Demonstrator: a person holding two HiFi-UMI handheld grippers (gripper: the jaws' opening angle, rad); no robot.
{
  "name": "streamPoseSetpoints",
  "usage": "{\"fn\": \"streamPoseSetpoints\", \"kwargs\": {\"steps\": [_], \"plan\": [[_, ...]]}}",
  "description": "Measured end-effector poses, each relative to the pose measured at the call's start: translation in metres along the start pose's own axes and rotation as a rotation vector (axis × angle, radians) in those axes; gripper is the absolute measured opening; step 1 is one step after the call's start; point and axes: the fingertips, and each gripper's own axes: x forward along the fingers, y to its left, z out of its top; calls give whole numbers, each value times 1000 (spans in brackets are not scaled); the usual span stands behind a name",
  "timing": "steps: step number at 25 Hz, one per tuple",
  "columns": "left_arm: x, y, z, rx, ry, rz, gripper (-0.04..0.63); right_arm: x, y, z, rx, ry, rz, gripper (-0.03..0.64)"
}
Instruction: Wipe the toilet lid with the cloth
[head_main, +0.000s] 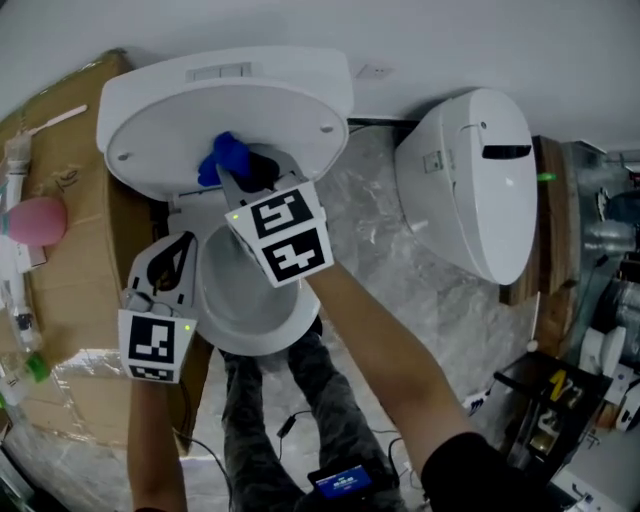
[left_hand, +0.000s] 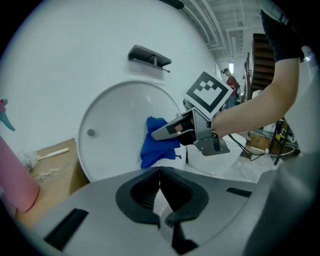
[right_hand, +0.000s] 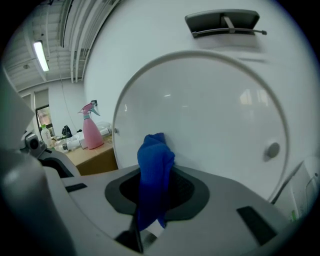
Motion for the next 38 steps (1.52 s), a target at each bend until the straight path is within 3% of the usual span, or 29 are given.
{"fn": "streamPoseSetpoints", "kwargs": {"steps": [4, 17, 28, 38], "plan": [[19, -24, 12, -45, -2, -36, 12, -28, -40, -2, 5, -13, -45, 91], [63, -74, 20, -56, 44, -71, 12, -76, -126, -39, 103, 1, -142, 91], [64, -63, 1, -97, 59, -39, 12, -45, -123, -88, 115, 97, -165, 91], [39, -12, -24, -176, 68, 69, 12, 4, -66, -98, 128, 174, -93, 91]]}}
